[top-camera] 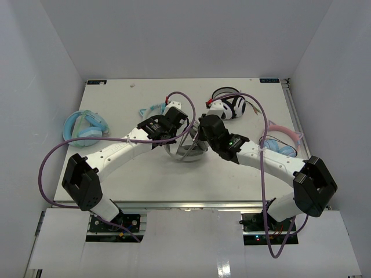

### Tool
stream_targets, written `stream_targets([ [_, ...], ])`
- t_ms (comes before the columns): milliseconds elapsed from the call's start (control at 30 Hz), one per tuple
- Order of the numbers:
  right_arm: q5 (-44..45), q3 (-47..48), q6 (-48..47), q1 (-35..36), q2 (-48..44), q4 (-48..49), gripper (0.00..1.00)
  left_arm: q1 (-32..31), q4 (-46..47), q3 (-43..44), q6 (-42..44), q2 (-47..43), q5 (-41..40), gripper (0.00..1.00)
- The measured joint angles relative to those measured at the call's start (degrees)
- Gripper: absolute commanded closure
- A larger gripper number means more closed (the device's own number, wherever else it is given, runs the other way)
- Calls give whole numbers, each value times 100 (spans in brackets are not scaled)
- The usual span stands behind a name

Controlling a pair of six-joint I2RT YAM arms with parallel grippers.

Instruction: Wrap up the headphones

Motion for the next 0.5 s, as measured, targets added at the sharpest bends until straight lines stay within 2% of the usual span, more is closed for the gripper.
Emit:
stream_targets([
  [500, -172, -2, -23, 73, -76, -140, 92, 10, 48, -56, -85, 2, -14, 100],
])
